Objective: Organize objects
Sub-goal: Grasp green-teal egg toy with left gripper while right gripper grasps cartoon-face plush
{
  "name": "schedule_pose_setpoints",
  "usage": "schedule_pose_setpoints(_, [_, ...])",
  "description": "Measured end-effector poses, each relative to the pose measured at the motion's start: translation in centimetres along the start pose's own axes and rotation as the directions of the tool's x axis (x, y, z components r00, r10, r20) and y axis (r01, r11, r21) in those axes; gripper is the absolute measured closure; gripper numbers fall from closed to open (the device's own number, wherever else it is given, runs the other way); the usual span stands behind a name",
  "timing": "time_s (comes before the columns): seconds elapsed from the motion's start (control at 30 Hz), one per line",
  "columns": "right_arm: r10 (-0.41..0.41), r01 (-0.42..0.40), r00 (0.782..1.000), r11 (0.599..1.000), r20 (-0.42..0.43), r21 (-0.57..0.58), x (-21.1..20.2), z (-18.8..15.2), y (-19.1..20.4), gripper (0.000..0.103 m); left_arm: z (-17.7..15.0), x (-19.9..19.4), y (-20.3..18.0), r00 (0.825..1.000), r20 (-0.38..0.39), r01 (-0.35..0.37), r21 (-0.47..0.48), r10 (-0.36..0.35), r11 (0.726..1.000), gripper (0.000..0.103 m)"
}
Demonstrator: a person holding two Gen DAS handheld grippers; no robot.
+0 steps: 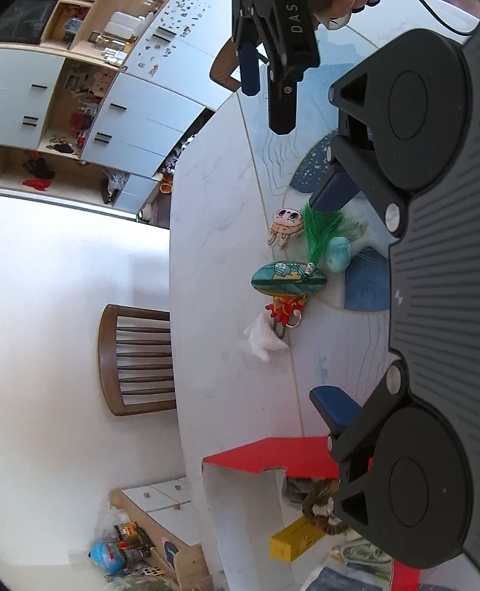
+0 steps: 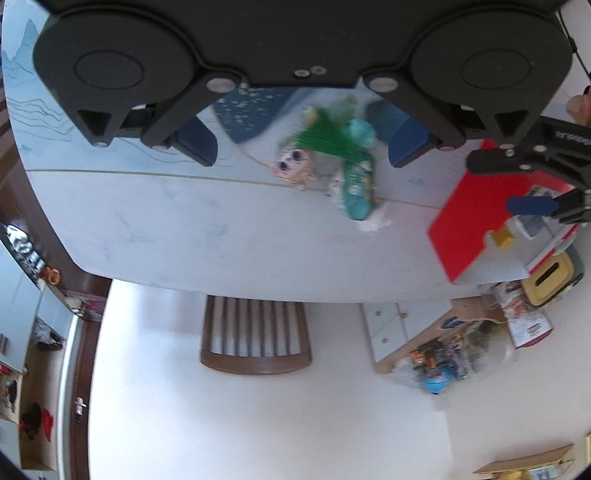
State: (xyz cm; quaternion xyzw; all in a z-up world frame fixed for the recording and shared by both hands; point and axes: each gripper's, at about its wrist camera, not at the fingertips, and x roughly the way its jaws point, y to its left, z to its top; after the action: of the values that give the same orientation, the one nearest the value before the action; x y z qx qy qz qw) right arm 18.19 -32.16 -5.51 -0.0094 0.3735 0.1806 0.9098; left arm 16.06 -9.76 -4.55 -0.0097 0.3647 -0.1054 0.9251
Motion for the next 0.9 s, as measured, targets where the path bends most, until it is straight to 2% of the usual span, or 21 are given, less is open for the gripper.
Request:
schedule_pose_setpoints(0.07, [-0.008, 0.008, 1.0, 1.0, -0.006, 0.023, 0.5, 0.0, -0.9, 0.004, 0.0, 0.6, -0.1, 1.0, 0.003, 0.011, -0.009, -0.011, 1.0, 0.002])
schedule_pose_setpoints(0.4, [-0.02, 0.024, 0.997, 0.998, -0.071, 0.053, 3.9, -0.4, -4.0, 0.007, 0.2, 4.3, -1.2, 1.0, -0.008, -0.023, -0.01, 0.023, 1.0, 0.002])
schedule_pose_setpoints(0.6, [0.023, -0.015, 0.995, 0.997, -0.1, 0.073, 6.3, -0.4, -4.3, 0.013, 1.0, 6.8, -1.3, 0.999, -0.019, -0.041, -0.008, 0.041, 0.999, 0.002])
schedule_pose_setpoints(0.9, [0.081, -0.072, 0.988, 0.995, -0.132, 0.075, 9.6, 0.1, -4.5, 0.025, 2.0, 10.0, -1.1, 0.999, -0.048, -0.023, -0.021, 0.022, 1.0, 0.003])
